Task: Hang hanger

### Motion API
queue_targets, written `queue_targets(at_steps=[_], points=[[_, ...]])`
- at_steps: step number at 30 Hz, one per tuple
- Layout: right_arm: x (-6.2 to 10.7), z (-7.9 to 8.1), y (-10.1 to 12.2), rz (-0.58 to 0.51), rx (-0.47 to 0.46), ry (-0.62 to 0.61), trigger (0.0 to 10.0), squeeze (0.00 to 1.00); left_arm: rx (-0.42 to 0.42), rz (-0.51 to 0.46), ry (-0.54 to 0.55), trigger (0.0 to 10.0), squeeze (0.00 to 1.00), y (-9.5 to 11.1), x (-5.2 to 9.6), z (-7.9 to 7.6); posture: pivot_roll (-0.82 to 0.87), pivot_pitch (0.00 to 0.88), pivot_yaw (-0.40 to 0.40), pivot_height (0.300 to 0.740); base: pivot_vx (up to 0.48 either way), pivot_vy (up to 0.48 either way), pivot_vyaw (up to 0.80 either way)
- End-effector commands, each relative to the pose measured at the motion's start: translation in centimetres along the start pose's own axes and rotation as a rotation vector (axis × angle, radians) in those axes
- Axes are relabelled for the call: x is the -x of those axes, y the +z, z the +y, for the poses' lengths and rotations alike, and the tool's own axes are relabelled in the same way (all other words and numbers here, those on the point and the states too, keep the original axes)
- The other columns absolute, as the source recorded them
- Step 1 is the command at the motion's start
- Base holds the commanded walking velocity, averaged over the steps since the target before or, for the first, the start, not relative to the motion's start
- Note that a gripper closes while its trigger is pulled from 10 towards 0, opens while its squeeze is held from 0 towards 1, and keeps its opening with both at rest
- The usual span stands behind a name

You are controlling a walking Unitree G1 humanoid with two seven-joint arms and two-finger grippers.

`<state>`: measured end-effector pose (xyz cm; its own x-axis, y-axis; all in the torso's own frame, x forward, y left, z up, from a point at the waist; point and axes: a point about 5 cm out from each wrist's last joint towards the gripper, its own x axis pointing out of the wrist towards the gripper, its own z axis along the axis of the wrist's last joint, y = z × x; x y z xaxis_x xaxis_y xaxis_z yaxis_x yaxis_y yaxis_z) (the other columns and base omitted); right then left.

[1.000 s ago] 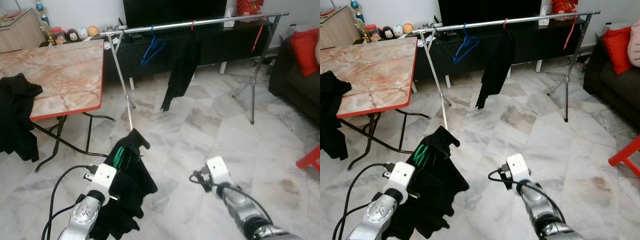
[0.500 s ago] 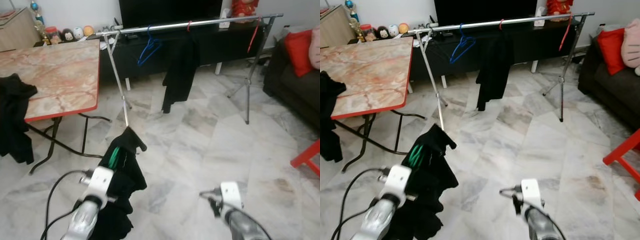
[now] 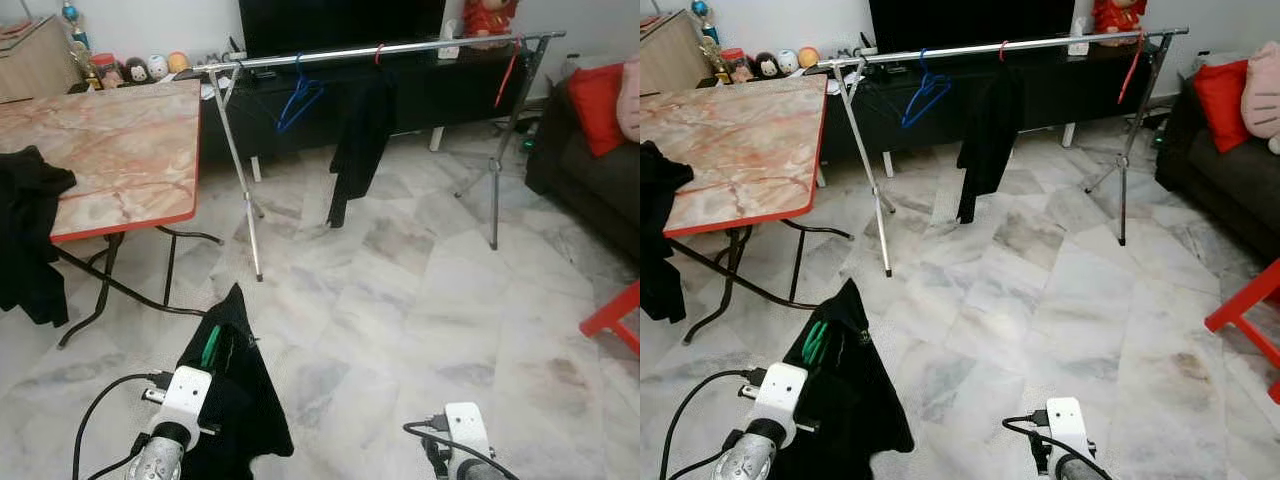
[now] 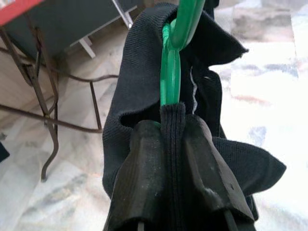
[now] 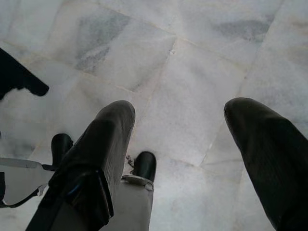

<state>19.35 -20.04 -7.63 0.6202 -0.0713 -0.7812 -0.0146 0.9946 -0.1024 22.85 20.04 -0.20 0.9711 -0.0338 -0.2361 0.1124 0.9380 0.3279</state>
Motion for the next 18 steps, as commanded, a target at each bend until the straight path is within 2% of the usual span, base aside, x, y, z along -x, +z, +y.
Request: queue_targets(at_steps=[1,8,18], points=[[-0.1,0.4,0.4,-0.018,-0.009,0.010,10.0,0.00,-0.001,-0.013,0.017,10.0,0.00,0.0,-0.1,0.2,-0.10,0.000,0.061,0.740,0.000,0.000,0.00],[0.0,0.1,0.1,-0.025,-0.017,0.005,10.0,0.00,0.032,0.027,0.022,10.0,0.00,-1.2,0.8,-0.2,-0.10,0.000,0.058,0.740,0.000,0.000,0.00],[0.2,-0.4,-0.1,-0.045,-0.065,-0.008,10.0,0.00,0.069,0.039,0.033,10.0,0.00,-1.6,0.8,-0.1,-0.10,0.000,0.064,0.740,0.000,0.000,0.00]])
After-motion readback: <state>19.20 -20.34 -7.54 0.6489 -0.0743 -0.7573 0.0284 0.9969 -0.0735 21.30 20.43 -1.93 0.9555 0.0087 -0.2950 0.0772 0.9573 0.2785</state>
